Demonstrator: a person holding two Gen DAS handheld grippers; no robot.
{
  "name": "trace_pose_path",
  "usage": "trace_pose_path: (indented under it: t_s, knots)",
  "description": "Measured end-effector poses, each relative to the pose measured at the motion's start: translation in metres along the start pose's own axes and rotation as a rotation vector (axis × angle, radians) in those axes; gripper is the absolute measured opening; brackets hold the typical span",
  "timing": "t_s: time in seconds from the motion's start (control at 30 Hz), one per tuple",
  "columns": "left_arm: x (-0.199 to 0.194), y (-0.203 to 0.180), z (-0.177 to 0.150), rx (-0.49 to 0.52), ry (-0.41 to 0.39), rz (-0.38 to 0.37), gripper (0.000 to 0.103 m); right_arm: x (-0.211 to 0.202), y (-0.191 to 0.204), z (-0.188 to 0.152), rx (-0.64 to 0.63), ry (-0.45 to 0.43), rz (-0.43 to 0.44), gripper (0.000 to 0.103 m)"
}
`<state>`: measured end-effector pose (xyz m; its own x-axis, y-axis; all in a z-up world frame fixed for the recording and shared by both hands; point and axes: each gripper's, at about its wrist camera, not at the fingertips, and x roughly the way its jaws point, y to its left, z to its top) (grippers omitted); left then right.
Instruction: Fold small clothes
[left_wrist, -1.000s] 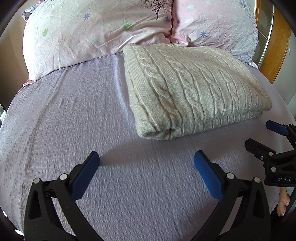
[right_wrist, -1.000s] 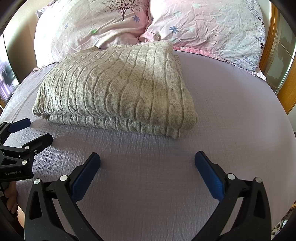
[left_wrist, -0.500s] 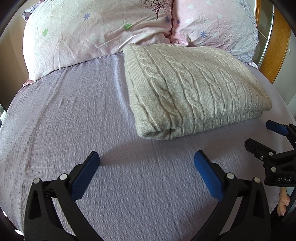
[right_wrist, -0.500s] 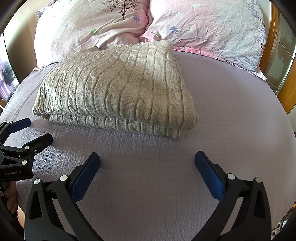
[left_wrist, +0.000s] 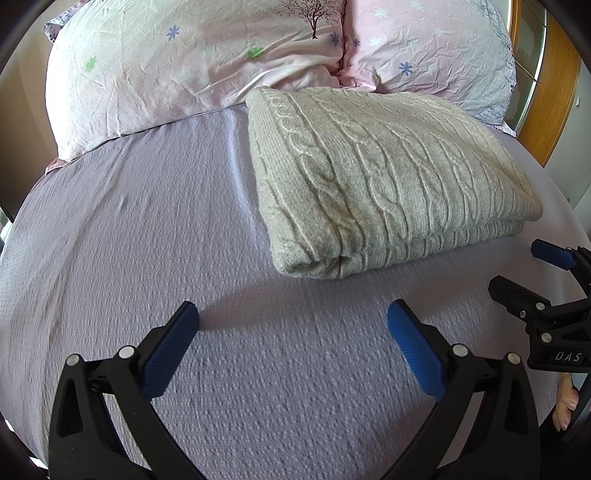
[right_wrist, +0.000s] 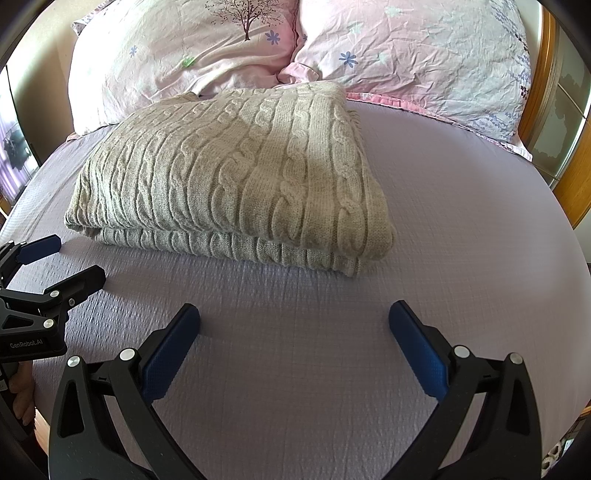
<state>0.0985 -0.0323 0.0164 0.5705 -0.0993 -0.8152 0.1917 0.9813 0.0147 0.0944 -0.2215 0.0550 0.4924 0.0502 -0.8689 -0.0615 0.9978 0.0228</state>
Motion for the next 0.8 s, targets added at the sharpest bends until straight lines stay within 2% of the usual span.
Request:
trace_pose_path:
  t_s: [0.8]
  knots:
    - [-0.0002, 0.0003, 0.0, 0.002, -0.009, 0.002, 0.101, -0.0004, 0.0002, 0.0001, -0.001, 0.0, 0.001, 0.102]
